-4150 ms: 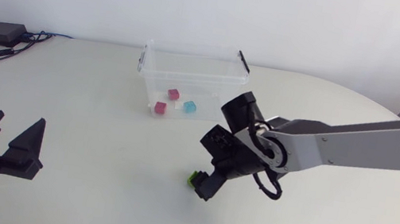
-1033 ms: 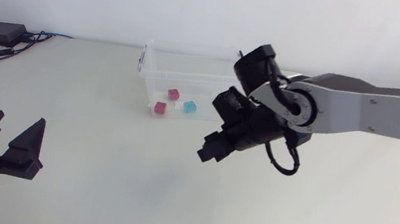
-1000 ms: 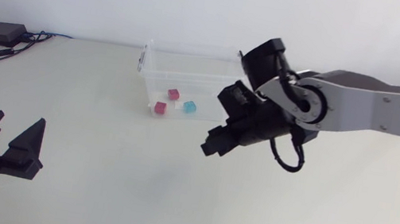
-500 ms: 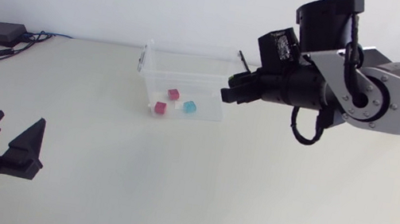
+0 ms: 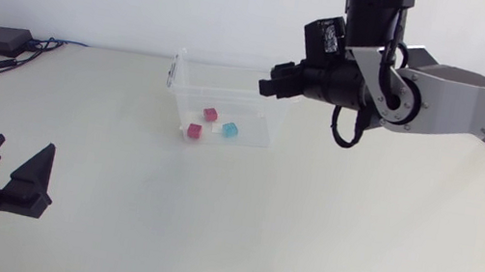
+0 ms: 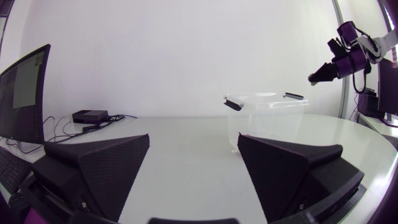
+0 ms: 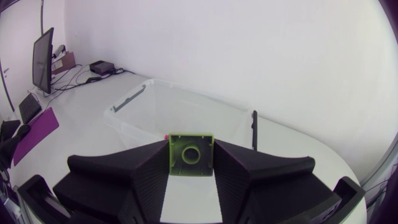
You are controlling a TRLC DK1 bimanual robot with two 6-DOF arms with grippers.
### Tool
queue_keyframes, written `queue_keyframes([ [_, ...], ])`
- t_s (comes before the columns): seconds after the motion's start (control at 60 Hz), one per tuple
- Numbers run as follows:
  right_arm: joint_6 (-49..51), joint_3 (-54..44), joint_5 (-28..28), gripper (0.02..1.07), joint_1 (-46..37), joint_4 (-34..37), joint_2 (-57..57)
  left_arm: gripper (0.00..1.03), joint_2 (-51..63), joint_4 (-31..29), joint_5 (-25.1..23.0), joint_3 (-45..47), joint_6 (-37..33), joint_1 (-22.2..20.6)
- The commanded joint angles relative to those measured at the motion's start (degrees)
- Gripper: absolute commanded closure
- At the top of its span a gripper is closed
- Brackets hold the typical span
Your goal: Place the duplo bricks in the container
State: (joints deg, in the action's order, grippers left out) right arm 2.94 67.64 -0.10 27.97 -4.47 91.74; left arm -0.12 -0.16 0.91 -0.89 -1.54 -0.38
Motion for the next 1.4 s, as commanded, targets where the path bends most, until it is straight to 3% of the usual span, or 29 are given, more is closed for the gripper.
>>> queue_keyframes([
  [0.0, -1.3, 1.4, 0.4, 0.72, 0.2, -2.5, 3.2, 0.04, -0.7, -0.1, 0.3, 0.8, -0.7, 0.5],
  [0.567, -2.0, 24.7, -1.0, 0.67, -0.3, 3.8, 22.2, 0.04, -0.7, -0.1, 0.3, 0.8, -0.7, 0.5],
  [0.617, -2.0, 25.7, -0.8, 0.49, -0.3, 4.5, 23.4, 0.04, -0.7, -0.1, 0.3, 0.8, -0.7, 0.5],
  [0.667, -2.0, 26.3, -0.4, 0.1, -0.4, 4.8, 24.5, 0.04, -0.7, -0.1, 0.3, 0.8, -0.7, 0.5],
  [0.683, -2.1, 26.5, -0.4, 0.06, -0.5, 4.8, 24.7, 0.04, -0.7, -0.1, 0.3, 0.8, -0.7, 0.5],
  [1.05, -2.1, 24.3, -0.1, 0.06, -1.5, 6.5, 20.1, 0.04, -0.7, -0.1, 0.3, 0.8, -0.7, 0.5],
  [1.383, -2.1, 9.0, 4.2, 0.06, -2.6, 3.9, 2.4, 0.04, -0.7, -0.1, 0.3, 0.8, -0.7, 0.5],
])
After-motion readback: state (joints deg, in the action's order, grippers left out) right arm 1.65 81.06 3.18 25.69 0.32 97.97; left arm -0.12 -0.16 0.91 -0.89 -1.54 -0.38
